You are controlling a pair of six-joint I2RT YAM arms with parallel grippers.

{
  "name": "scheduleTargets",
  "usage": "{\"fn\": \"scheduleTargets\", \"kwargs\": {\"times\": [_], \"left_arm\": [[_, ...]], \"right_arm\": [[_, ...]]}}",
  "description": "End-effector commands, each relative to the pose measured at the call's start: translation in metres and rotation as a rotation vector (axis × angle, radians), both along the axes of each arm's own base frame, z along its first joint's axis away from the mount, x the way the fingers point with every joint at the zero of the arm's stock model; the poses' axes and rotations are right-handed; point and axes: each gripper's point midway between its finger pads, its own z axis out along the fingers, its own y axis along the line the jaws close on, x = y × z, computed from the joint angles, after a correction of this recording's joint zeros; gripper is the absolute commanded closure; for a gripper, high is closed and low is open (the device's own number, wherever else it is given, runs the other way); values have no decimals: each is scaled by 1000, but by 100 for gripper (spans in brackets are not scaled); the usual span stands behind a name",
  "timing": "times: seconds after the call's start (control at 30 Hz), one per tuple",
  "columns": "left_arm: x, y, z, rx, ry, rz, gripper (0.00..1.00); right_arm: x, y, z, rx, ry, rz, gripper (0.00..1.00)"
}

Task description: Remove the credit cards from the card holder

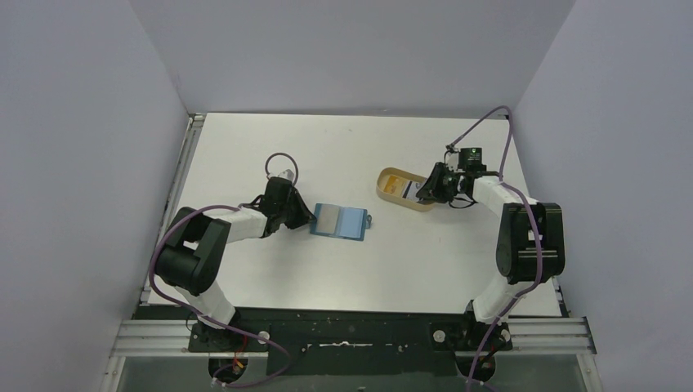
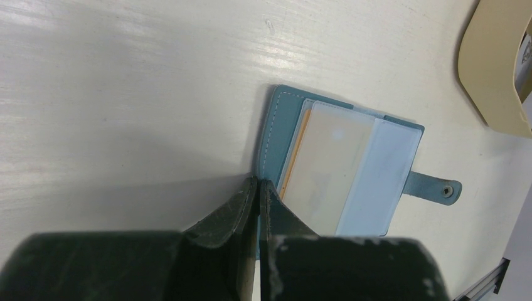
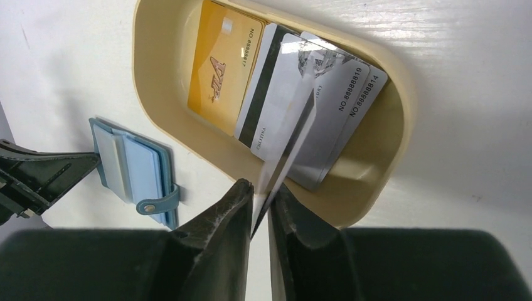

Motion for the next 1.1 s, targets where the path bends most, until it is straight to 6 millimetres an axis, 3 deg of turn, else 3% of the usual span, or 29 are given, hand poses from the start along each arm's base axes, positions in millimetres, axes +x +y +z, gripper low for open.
{"fn": "scheduleTargets", "kwargs": {"times": [0.0,0.43,0.6,0.83,1.07], "left_arm": [[-17,11,-15,70,53,-17,100],[-17,11,-16,72,56,-19,100],[-16,10,-16,71,58,-20,100],[-15,9,-11,66,48,-25,100],[-11,6,12,57,16,-37,100]], "right_arm": [[5,-5,-3,-14,-5,-8,80],[5,-11,7,-46,-4,-18,78],[6,-28,22,-67,-18,-51,77],[9,-37,64,-88,-76,-67,73],[13,-31,110,-97,-164,-60,64]]}}
